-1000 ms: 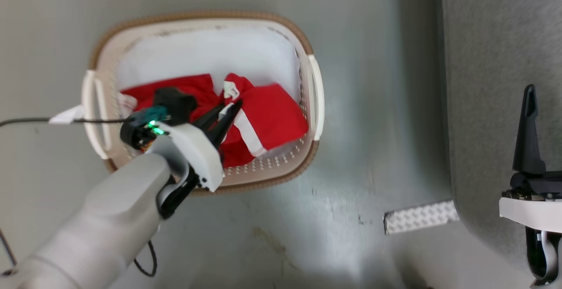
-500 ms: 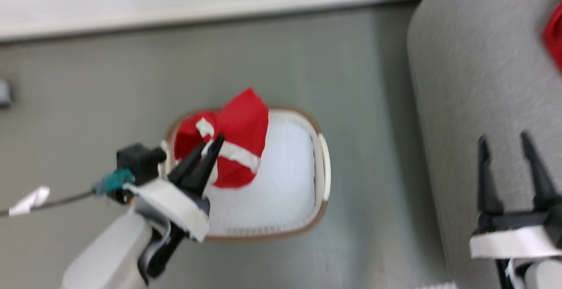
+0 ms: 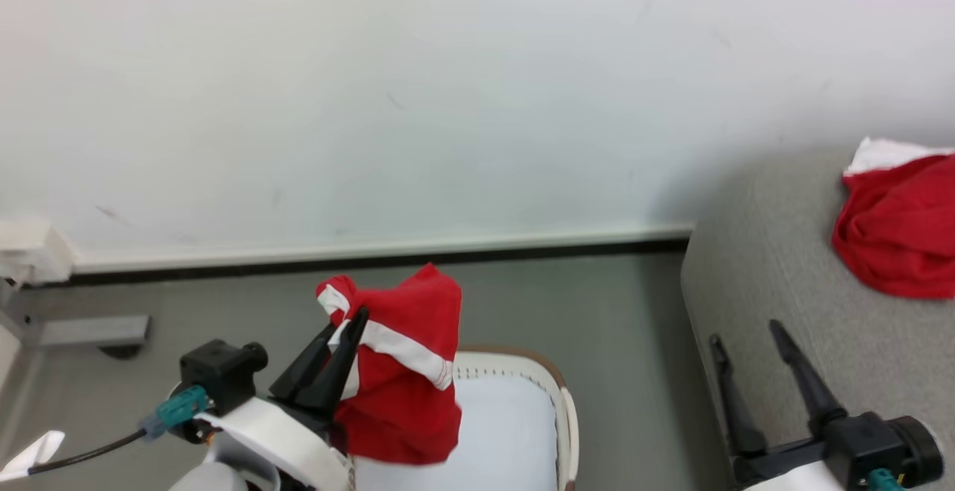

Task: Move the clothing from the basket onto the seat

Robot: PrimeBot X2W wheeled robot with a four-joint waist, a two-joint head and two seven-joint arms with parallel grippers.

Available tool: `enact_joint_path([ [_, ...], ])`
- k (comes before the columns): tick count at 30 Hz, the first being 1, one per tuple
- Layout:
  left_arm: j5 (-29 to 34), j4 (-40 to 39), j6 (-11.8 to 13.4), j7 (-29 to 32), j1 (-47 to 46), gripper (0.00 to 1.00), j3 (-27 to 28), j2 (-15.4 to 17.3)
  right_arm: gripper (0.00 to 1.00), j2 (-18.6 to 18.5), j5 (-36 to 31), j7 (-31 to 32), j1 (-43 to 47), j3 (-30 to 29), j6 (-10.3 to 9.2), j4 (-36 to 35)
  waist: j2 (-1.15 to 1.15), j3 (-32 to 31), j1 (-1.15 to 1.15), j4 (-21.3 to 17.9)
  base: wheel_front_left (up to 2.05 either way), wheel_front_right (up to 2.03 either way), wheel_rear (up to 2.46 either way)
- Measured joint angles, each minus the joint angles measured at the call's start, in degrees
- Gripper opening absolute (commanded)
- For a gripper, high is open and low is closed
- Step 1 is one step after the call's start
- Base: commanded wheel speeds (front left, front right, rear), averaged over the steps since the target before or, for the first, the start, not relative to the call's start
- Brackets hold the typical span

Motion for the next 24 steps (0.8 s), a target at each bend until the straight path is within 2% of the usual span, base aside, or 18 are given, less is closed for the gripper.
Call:
enact_joint_path([
  [4,-0.4,-4.1,1.6,1.0,1.8,0.00,0.4,1.5,1.00,0.0,0.4,0.0,0.3,5.2,-0.01,-0.9,0.00,-3.5,0.00,1.0,0.00,0.00,0.00],
  [13,-0.4,-11.5,2.4,3.8,2.3,0.00,-1.1,2.7,1.00,0.0,2.4,0.0,-6.6,25.8,0.02,0.1,-0.01,-4.2,0.02,2.6,0.00,0.00,0.00],
  [20,1.0,-14.7,1.8,6.2,1.6,0.00,-4.1,1.6,1.00,0.0,4.0,0.0,-15.7,38.5,0.05,7.8,-0.01,-4.2,0.03,3.3,0.00,0.00,0.00],
  [24,1.3,-16.0,0.5,8.0,0.9,0.00,-6.4,1.1,1.00,-0.3,4.3,0.0,-19.9,41.4,0.05,13.4,0.00,-4.3,0.03,4.1,0.00,0.00,0.00],
])
